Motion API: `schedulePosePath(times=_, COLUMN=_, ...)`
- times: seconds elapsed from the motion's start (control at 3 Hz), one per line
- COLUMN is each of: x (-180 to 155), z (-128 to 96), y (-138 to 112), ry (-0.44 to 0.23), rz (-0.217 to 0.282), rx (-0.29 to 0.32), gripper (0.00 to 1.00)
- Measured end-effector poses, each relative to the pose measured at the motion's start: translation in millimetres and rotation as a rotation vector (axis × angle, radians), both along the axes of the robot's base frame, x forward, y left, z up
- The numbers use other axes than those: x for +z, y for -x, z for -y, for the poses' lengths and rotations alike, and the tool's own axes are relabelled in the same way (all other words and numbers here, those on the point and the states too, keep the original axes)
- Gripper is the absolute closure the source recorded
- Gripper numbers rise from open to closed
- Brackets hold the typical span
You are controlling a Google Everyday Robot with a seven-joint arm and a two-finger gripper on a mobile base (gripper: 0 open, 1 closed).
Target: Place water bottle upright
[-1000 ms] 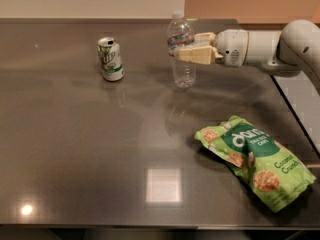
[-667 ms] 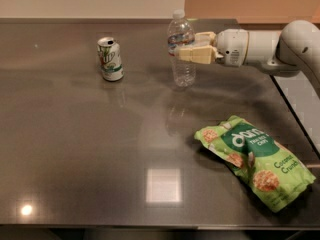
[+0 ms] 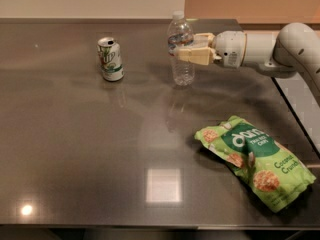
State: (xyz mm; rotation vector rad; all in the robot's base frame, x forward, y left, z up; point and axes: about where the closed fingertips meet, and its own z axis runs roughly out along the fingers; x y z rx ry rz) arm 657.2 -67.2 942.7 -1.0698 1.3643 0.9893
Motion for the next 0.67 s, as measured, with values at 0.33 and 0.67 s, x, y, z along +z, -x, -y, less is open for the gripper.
schedulePosePath(times=0.33, x=0.2, z=-3.2, y=0.2, ry=0.000, rz=0.000, rx=0.005, gripper=0.13)
schedulePosePath(times=0.67, x=0.3, z=-6.4, y=0.5, ry=-0.001, rz=0.000, rx=0.011, gripper=0.00)
